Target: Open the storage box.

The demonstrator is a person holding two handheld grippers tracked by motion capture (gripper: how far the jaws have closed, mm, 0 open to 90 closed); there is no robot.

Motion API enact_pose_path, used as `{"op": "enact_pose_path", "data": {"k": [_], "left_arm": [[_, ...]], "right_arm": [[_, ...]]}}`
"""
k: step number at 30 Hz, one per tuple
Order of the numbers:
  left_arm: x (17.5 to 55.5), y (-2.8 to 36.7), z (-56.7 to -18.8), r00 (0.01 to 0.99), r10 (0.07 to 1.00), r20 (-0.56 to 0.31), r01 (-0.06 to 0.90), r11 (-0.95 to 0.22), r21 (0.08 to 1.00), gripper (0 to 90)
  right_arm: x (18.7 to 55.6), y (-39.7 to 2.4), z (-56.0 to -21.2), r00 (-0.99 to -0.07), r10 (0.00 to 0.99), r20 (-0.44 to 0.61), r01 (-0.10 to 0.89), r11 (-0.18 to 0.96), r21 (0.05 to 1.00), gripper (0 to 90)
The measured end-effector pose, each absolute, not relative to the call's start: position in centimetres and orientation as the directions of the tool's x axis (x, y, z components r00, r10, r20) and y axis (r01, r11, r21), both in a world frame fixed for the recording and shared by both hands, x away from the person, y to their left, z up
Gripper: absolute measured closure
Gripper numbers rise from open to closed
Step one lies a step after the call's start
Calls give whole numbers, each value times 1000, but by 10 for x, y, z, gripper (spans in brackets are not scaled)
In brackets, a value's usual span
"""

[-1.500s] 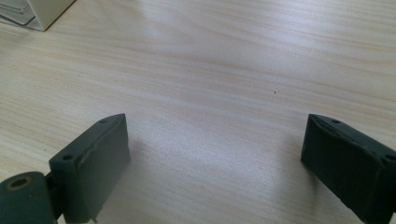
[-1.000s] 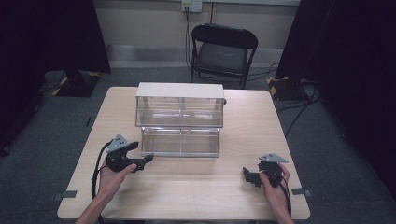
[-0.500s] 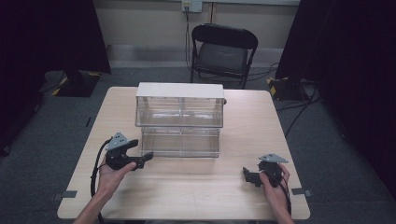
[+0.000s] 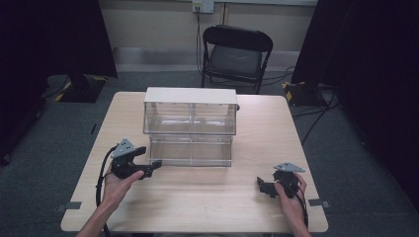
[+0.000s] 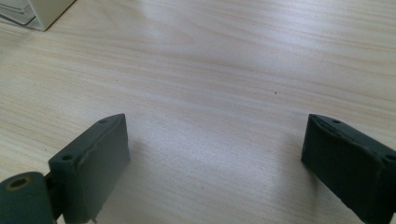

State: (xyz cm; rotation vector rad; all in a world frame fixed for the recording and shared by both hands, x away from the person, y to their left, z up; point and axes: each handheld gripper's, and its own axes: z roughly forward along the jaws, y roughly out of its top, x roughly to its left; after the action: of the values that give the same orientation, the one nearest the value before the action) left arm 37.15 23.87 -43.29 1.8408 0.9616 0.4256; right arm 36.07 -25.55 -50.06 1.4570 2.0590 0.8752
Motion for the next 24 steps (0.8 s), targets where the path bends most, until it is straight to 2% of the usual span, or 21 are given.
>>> {"op": "enact_pose_path", "data": {"k": [24], "left_arm": [[379, 235, -419, 637, 764, -102, 409, -224, 885, 158]], "right_arm": [[361, -255, -501, -328, 945, -12, 647, 234, 726, 69]]}}
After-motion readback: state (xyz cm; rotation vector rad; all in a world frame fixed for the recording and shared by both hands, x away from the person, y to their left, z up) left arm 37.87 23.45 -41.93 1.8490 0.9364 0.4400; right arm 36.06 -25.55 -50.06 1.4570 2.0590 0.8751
